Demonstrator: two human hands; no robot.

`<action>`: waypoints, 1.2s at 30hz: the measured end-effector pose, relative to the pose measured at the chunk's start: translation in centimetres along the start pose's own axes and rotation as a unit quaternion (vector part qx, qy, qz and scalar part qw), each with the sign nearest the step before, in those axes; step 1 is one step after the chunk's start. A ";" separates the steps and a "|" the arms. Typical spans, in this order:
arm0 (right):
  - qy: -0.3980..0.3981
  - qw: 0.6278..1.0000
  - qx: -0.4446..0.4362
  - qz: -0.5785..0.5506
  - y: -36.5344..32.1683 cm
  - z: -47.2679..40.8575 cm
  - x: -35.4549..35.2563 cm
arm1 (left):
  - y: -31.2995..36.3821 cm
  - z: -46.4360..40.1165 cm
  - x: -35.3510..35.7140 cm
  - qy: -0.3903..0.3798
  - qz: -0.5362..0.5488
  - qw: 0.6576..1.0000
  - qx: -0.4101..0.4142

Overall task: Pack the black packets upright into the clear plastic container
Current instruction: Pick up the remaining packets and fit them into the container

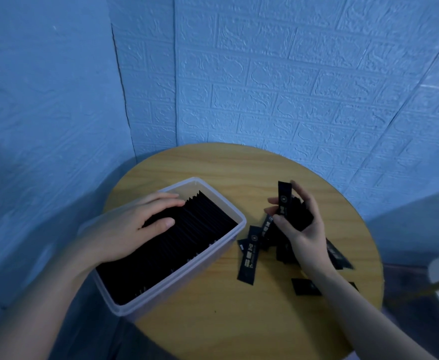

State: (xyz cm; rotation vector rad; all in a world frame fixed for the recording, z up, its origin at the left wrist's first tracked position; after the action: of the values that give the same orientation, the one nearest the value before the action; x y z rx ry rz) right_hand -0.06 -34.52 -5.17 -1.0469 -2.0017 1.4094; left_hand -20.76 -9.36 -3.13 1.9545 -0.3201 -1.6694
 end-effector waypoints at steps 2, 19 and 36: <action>-0.015 0.999 0.012 0.030 0.4 0.1 0.1 | 0.1 0.0 0.0 -0.003 -0.003 1.000 -0.001; -0.146 0.980 0.114 0.074 -6.8 -3.4 7.8 | 0.3 -0.1 -0.1 -0.006 -0.025 1.000 -0.011; -0.287 0.915 0.218 0.183 -4.8 -5.0 11.0 | 0.9 0.1 -0.3 -0.016 -0.036 0.999 -0.024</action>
State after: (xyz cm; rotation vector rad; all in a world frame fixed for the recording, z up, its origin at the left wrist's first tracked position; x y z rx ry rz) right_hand -4.37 -23.71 0.59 -0.8949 -1.7454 2.4632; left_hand -20.76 -9.97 -2.41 1.9268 -0.2223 -1.7384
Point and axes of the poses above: each hand's wrist, its own z-axis away from the middle knuckle, its own x-axis out of the palm, y = z × x, the point moved 1 cm from there along -z, towards the middle knuckle
